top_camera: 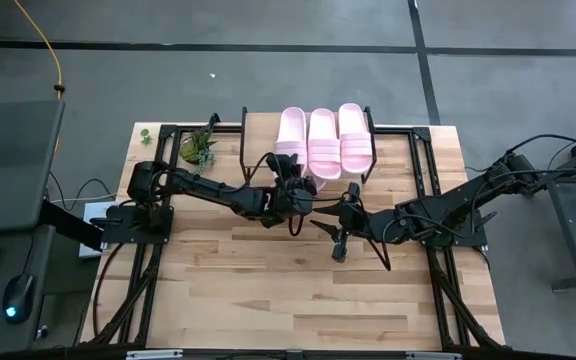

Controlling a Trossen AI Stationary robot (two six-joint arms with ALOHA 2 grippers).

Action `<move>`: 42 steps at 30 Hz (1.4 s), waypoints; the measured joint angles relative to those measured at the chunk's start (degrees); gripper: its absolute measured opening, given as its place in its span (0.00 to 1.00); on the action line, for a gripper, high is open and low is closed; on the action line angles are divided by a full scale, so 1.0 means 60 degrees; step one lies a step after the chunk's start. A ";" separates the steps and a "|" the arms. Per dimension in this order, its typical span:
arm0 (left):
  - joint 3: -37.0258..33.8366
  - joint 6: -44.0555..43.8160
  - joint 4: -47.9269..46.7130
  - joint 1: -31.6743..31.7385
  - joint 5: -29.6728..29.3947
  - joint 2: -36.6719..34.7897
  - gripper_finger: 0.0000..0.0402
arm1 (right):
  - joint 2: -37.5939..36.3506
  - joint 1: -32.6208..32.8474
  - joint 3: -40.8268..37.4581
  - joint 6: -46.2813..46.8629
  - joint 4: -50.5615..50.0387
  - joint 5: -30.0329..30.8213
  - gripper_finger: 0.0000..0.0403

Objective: Pick and place slides into the shelf
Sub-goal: Put the pink slide on the shelf

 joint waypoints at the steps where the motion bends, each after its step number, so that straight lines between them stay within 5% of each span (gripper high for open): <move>1: 0.0000 0.0000 -0.0002 0.0000 -0.0007 0.0000 0.35 | 0.0000 0.0000 0.0000 0.0000 0.0004 -0.0004 0.29; 31: 0.0013 0.0368 0.0068 -0.0182 -0.0564 0.0000 0.42 | 0.0000 0.0000 0.0000 0.0000 0.0000 0.0000 0.29; 42: 0.1206 0.0672 0.0024 -0.0566 -0.0875 -0.0011 0.42 | 0.0000 0.0000 0.0000 0.0000 -0.0007 -0.0003 0.29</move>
